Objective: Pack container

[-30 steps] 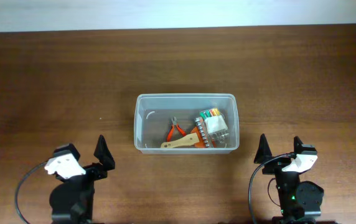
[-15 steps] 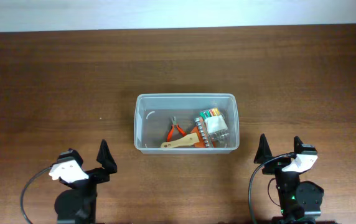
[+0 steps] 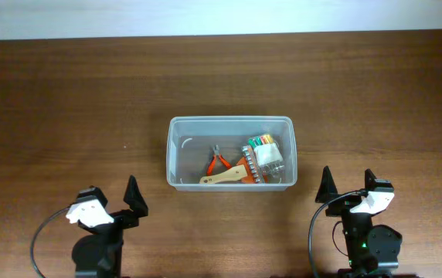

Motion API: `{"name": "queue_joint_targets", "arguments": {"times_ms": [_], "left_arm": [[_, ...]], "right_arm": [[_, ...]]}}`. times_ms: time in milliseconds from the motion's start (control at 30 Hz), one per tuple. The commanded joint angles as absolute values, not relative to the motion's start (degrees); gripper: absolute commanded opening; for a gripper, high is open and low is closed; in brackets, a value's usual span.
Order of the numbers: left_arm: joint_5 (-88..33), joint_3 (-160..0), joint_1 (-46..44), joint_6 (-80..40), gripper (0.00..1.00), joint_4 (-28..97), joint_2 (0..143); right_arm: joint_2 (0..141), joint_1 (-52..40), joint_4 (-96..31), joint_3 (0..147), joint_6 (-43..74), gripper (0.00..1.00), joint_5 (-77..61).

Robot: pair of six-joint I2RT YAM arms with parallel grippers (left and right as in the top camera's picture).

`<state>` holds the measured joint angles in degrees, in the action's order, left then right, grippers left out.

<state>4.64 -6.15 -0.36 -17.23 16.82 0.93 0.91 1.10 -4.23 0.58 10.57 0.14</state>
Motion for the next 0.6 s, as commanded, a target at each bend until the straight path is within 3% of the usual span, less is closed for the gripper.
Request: {"name": "queue_joint_targets", "arguments": {"times_ms": [0, 200, 567], "left_arm": [[3.8, -5.1, -0.7, -11.9, 0.99, 16.4, 0.3], [3.8, -5.1, -0.7, -2.2, 0.99, 16.4, 0.3], [3.8, -5.1, -0.7, -1.7, 0.99, 16.5, 0.3]], "right_arm": [[0.5, 1.5, -4.6, 0.3, 11.0, 0.99, 0.7], [0.5, 1.5, -4.6, 0.3, 11.0, 0.99, 0.7], [0.5, 1.5, -4.6, 0.3, 11.0, 0.99, 0.7]]}}
